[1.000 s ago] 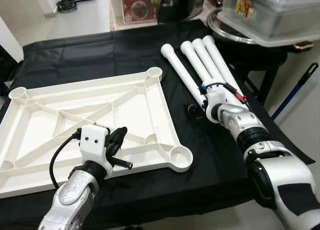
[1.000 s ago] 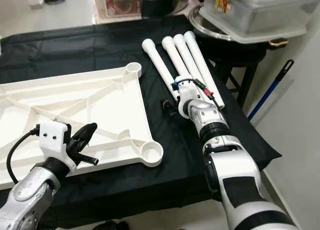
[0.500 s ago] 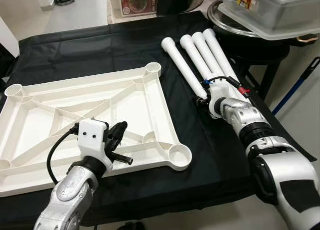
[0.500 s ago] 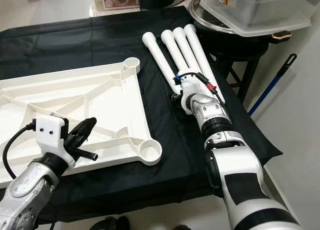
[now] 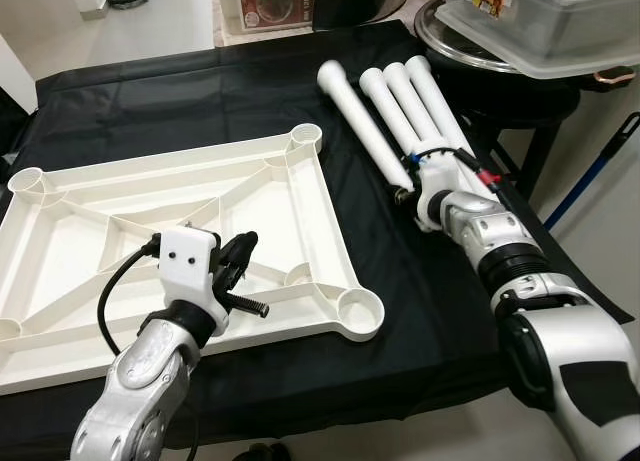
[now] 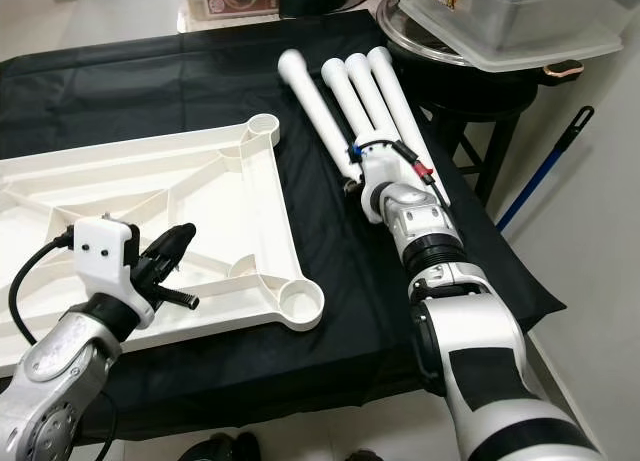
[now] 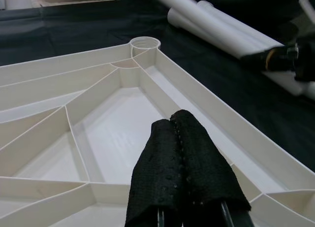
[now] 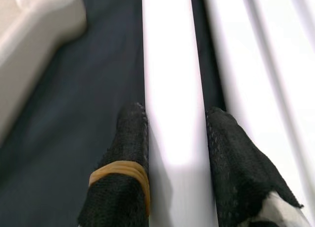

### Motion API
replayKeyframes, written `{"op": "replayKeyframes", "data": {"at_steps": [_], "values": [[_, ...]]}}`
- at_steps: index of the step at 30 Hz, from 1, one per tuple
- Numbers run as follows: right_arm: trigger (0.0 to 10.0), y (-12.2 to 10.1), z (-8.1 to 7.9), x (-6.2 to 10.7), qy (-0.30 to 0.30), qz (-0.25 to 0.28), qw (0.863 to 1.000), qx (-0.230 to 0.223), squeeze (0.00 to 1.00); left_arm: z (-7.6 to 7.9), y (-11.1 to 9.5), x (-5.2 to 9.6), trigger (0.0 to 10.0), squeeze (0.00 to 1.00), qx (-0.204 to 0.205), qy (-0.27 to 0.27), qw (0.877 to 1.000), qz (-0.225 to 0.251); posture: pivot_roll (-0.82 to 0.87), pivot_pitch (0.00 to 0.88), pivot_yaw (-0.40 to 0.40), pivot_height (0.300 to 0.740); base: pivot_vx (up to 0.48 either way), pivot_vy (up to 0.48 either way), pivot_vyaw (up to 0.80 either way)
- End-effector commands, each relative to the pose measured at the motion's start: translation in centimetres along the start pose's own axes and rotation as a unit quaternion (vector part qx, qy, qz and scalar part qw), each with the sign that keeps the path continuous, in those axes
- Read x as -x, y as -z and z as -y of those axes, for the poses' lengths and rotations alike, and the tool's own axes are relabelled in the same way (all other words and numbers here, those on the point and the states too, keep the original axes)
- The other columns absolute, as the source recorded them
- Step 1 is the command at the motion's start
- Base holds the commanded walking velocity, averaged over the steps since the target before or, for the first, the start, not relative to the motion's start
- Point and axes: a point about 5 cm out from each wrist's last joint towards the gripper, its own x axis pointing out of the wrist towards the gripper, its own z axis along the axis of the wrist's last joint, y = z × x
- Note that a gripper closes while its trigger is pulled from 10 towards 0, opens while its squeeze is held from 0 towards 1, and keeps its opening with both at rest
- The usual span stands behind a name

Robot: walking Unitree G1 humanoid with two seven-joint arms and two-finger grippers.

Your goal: Building children table

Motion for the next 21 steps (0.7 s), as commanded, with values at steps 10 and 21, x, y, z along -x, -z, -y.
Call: {"op": "replayKeyframes", "data": {"at_steps": [10,21], "values": [[0.0,-2.6,0.7,1.7,-0.049,0.099,0.994,-0.022,0.00,-0.2,-0.6,-1.3,10.0,0.00,-0.003,0.011,1.000,0.019,0.00,0.122,-0.001,0.740,0.000,0.000,0.00],[10.0,-6.4,-0.1,5.3,-0.208,0.118,0.968,0.075,0.00,0.0,-9.3,-5.2,10.0,0.00,-0.281,0.094,0.937,0.185,-0.02,0.041,-0.014,0.740,0.000,0.000,0.00]]}}
